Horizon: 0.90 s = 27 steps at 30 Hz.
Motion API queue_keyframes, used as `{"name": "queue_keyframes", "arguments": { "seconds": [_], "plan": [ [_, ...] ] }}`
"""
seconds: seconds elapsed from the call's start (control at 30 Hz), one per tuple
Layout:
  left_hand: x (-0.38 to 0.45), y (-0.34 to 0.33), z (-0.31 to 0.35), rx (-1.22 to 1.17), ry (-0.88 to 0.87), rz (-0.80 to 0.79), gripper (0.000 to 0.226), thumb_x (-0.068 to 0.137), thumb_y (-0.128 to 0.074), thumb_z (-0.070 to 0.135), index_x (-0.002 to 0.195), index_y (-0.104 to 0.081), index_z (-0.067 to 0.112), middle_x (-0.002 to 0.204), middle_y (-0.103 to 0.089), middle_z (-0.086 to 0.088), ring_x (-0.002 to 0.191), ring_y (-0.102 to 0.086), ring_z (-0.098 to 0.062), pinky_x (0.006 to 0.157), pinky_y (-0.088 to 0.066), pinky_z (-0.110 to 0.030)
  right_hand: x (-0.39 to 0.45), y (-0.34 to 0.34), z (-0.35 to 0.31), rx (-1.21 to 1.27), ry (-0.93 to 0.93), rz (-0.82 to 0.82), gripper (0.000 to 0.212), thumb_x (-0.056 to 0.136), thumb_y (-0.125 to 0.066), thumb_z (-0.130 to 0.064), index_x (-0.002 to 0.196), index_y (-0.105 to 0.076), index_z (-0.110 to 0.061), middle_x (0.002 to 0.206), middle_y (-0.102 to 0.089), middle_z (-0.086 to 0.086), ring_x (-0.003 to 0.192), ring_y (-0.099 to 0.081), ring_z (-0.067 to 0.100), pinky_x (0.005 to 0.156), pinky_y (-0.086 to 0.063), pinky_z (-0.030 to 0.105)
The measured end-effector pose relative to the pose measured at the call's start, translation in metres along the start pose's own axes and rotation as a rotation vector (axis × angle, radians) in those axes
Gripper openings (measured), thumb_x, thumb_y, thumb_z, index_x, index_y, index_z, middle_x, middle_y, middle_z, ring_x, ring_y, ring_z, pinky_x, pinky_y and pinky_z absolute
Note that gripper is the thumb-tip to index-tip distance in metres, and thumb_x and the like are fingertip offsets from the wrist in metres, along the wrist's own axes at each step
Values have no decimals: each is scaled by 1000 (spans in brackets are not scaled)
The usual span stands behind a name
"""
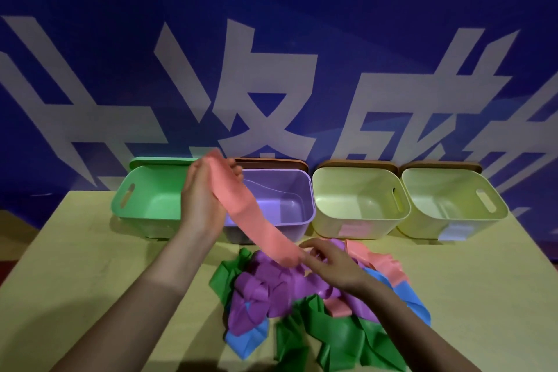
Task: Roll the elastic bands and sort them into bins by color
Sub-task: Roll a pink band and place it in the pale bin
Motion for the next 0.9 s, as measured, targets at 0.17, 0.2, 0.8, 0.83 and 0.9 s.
{"name": "queue_keyframes", "arguments": {
  "seconds": [0.17,0.2,0.8,0.83,0.9],
  "plan": [
    [-51,-27,-21,237,21,-179,14,100,-43,24,90,-53,21,78,-65,-6,71,-64,-23,58,-54,-29,-15,42,-81,156,332,322,46,85,-53,-54,122,-59,-27,97,-55,-13,89,-54,6,78,-41,16],
    [-56,-28,-25,263,18,-188,14,100,-45,23,89,-53,21,78,-61,-6,71,-60,-23,54,-53,-27,-18,49,-98,189,395,366,43,85,-53,-52,119,-61,-27,95,-55,-12,88,-54,9,76,-40,14],
    [-117,-19,-112,727,114,-514,18,97,-49,12,83,-58,17,48,-52,9,42,-44,4,46,-37,-13,-24,110,-97,922,230,608,18,93,-55,-3,77,-60,-10,48,-47,-10,44,-37,4,46,-33,16],
    [-119,-12,-120,759,144,-504,22,98,-49,13,79,-59,17,43,-50,10,40,-43,4,44,-35,-12,-26,113,-94,925,228,616,18,92,-55,-3,76,-60,-9,48,-47,-9,44,-37,5,46,-33,16],
    [-116,1,-130,794,180,-460,30,96,-50,21,68,-59,17,39,-49,10,39,-42,4,46,-33,-13,-31,111,-88,886,197,616,20,92,-56,-3,74,-60,-10,49,-47,-8,44,-37,6,47,-33,18]
  ]
}}
Point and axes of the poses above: each hand's wrist, its own x-axis towards the middle knuckle, its own y-axis out of the back of the hand, z = x × y, the point moved 9 cm from there along x, towards the middle knuckle
